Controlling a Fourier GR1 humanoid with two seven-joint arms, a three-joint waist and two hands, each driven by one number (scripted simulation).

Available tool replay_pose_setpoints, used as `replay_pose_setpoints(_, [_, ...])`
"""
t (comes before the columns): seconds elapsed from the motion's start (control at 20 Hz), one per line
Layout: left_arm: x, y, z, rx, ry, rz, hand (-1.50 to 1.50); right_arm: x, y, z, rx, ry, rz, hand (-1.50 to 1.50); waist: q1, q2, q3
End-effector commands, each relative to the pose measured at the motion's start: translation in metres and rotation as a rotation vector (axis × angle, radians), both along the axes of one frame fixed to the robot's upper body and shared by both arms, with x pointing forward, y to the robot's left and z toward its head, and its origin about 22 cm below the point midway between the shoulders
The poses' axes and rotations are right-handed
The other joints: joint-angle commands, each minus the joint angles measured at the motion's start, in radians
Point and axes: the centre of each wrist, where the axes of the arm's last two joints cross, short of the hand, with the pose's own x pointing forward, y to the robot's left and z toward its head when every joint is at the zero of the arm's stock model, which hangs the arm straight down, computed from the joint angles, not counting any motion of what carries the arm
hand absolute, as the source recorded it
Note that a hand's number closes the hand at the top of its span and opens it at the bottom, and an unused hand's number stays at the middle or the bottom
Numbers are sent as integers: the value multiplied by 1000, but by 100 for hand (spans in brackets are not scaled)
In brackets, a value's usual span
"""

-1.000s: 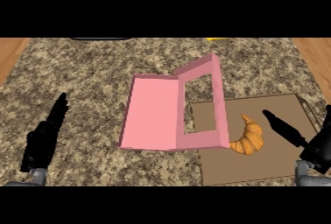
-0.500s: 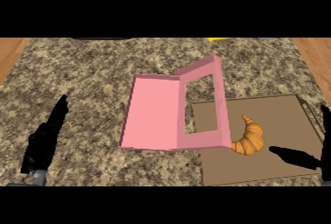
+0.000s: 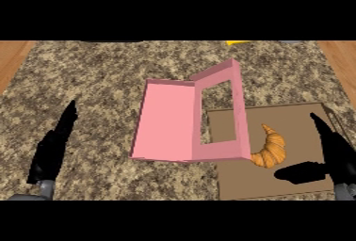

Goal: Pick the croissant from the tray and place it in the cardboard box

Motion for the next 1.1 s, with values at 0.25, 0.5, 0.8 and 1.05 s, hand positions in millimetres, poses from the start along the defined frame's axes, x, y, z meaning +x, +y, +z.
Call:
replay_pose_setpoints(0.25, [-5, 2, 5, -2, -26, -6, 0, 24, 40, -15, -46, 125, -83, -150, 5, 1, 3])
replay_pose_setpoints(0.5, [3, -2, 1, -14, 4, 0, 0, 27, 52, -18, -56, 192, -80, -150, -3, 1, 3])
replay_pose_setpoints(0.8, [-1, -7, -11, -12, 10, -14, 0, 27, 57, -28, -36, 181, -93, -150, -6, 0, 3])
replay_pose_setpoints(1.05, [5, 0, 7, -23, -22, 15, 0, 16, 18, -31, -34, 198, -98, -150, -10, 0, 3])
